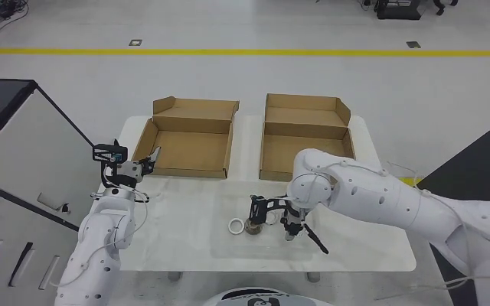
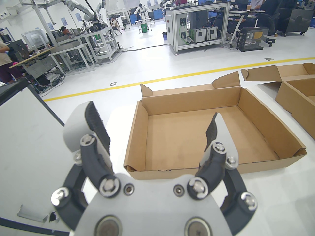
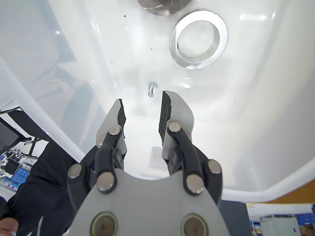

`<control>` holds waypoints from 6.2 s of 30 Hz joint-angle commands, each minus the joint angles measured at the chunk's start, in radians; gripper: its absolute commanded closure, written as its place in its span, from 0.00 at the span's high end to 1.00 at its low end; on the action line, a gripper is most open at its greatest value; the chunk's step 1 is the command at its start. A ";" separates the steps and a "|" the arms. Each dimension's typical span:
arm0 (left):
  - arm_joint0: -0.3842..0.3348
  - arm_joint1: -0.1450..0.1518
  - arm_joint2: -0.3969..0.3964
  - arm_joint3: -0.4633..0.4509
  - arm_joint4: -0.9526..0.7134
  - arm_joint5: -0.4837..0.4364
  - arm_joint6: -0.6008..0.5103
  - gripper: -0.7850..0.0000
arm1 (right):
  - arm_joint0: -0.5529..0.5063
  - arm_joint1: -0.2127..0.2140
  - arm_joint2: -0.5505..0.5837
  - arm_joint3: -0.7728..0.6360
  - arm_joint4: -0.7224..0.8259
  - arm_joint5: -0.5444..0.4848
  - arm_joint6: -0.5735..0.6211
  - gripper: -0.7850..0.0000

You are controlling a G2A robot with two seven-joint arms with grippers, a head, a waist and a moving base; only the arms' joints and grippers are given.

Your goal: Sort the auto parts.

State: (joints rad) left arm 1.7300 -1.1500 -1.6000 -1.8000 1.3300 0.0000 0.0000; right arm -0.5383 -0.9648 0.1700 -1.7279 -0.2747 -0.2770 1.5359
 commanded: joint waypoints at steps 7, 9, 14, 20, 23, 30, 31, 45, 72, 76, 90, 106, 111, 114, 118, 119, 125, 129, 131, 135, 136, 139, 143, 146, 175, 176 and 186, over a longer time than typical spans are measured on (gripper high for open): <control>0.000 0.000 0.000 0.000 0.000 0.000 0.000 1.00 | -0.020 -0.013 0.000 0.028 -0.006 -0.004 0.000 0.43; 0.000 0.000 0.000 0.000 0.000 0.000 0.000 1.00 | -0.023 -0.016 0.000 0.033 -0.007 -0.005 0.000 0.43; 0.000 0.000 0.000 0.000 0.000 0.000 0.000 1.00 | -0.027 -0.024 0.000 0.044 -0.012 -0.002 0.000 0.42; 0.000 0.000 0.000 0.000 0.000 0.000 0.000 1.00 | -0.040 -0.032 0.000 0.061 -0.019 -0.003 0.000 0.40; 0.000 0.000 0.000 0.000 0.000 0.000 0.000 1.00 | -0.045 -0.034 0.000 0.065 -0.023 0.000 0.000 0.38; 0.000 0.000 0.000 0.000 0.000 0.000 0.000 1.00 | -0.045 -0.037 0.000 0.066 -0.034 0.013 0.000 0.36; 0.000 0.000 0.000 0.000 0.000 0.000 0.000 1.00 | -0.044 -0.038 0.000 0.067 -0.036 0.015 0.000 0.34; 0.000 0.000 0.000 0.000 0.000 0.000 0.000 1.00 | -0.039 -0.035 0.000 0.062 -0.047 0.029 0.000 0.24; 0.000 0.000 0.000 0.000 0.000 0.000 0.000 1.00 | 0.032 -0.012 0.000 0.026 0.041 0.054 0.000 0.00; 0.000 0.000 0.000 0.000 0.000 0.000 0.000 1.00 | 0.084 0.009 0.004 -0.016 0.094 0.080 0.000 0.00; 0.000 0.000 0.000 0.000 0.000 0.000 0.000 1.00 | 0.120 0.069 0.128 -0.105 0.265 0.078 -0.055 0.00; 0.000 0.000 0.000 0.000 0.000 0.000 0.000 1.00 | 0.016 0.101 0.270 0.014 0.451 -0.077 -0.235 0.00; 0.000 0.000 0.000 0.000 0.000 0.000 0.000 1.00 | -0.021 0.085 0.269 0.062 0.503 -0.168 -0.292 0.00; 0.000 0.000 0.000 0.000 0.000 0.000 0.000 1.00 | -0.030 0.067 0.264 0.091 0.529 -0.214 -0.331 0.00; 0.000 0.000 0.000 0.000 0.000 0.000 0.000 1.00 | -0.036 0.044 0.263 0.126 0.573 -0.276 -0.368 0.00; 0.000 0.000 0.000 0.000 0.000 0.000 0.000 1.00 | -0.038 0.039 0.264 0.136 0.588 -0.295 -0.375 0.00; 0.000 0.000 0.000 0.000 0.000 0.000 0.000 1.00 | -0.052 0.010 0.267 0.197 0.685 -0.406 -0.399 0.00; 0.000 0.000 0.000 0.000 0.000 0.000 0.000 1.00 | -0.058 -0.004 0.260 0.227 0.733 -0.446 -0.438 0.00; 0.000 0.000 0.000 0.000 0.000 0.000 0.000 1.00 | -0.059 -0.006 0.255 0.235 0.752 -0.466 -0.459 0.00; 0.000 0.000 0.000 0.000 0.000 0.000 0.000 1.00 | -0.062 -0.002 0.242 0.247 0.787 -0.503 -0.495 0.00; 0.000 0.000 0.000 0.000 0.000 0.000 0.000 1.00 | -0.062 0.001 0.240 0.247 0.793 -0.512 -0.505 0.00; 0.000 0.000 0.000 0.000 0.000 0.000 0.000 1.00 | -0.065 0.014 0.232 0.232 0.813 -0.552 -0.544 0.00; 0.000 0.000 0.000 0.000 0.000 0.000 0.000 1.00 | -0.066 0.037 0.216 0.199 0.822 -0.614 -0.607 0.00; 0.000 0.000 0.000 0.000 0.000 0.000 0.000 1.00 | -0.063 0.053 0.200 0.171 0.817 -0.677 -0.669 0.00; 0.000 0.000 0.000 0.000 0.000 0.000 0.000 1.00 | -0.182 -0.036 0.461 0.000 0.988 -0.735 -0.728 0.00; 0.000 0.000 0.000 0.000 0.000 0.000 0.000 1.00 | -0.195 -0.043 0.479 -0.004 0.993 -0.735 -0.728 0.00; 0.000 0.000 0.000 0.000 0.000 0.000 0.000 1.00 | -0.288 -0.105 0.633 -0.076 0.976 -0.735 -0.728 0.00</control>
State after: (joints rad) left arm 1.7300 -1.1500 -1.6000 -1.8000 1.3300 0.0000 0.0000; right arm -0.8200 -1.0660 0.7915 -1.7975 0.7077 -1.0123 0.8083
